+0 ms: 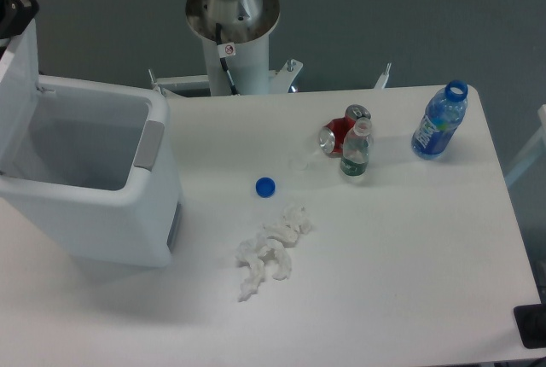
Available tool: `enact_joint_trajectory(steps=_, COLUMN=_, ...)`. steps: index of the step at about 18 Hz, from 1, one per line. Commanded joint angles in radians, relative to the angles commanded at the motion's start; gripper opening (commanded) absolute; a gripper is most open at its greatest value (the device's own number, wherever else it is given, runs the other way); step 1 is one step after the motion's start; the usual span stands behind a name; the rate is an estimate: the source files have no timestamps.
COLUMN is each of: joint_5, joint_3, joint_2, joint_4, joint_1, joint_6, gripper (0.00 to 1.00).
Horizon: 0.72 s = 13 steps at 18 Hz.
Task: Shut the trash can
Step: 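Push the upright lid forward with the gripper to tip it over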
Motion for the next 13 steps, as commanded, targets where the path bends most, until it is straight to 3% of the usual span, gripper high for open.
enact_joint_trajectory(steps=13, joint_5=-0.005, joint_3=-0.029, joint_2=-0.021, joint_4=0.003, joint_1=0.094, joint_6=0.003, gripper=0.0)
